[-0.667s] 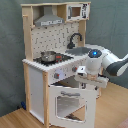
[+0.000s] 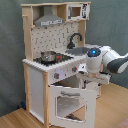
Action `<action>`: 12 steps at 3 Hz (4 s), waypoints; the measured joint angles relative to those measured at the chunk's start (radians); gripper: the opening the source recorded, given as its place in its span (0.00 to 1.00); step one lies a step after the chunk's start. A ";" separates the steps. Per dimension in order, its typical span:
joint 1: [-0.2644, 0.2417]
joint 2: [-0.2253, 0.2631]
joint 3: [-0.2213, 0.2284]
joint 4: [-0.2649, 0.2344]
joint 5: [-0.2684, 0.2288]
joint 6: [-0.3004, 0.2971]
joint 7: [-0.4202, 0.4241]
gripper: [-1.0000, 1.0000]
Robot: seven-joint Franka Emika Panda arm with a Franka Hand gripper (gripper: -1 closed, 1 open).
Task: Play with the kitchen
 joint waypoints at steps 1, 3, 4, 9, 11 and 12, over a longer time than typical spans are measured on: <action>0.007 -0.025 0.000 0.036 -0.002 -0.091 0.000 1.00; 0.033 -0.091 -0.001 0.117 -0.016 -0.297 0.000 1.00; 0.050 -0.121 -0.001 0.150 -0.035 -0.386 -0.001 1.00; 0.114 -0.231 0.037 0.205 -0.429 -0.569 -0.107 1.00; 0.104 -0.231 0.082 0.201 -0.630 -0.515 -0.112 1.00; 0.097 -0.231 0.112 0.194 -0.726 -0.486 -0.108 1.00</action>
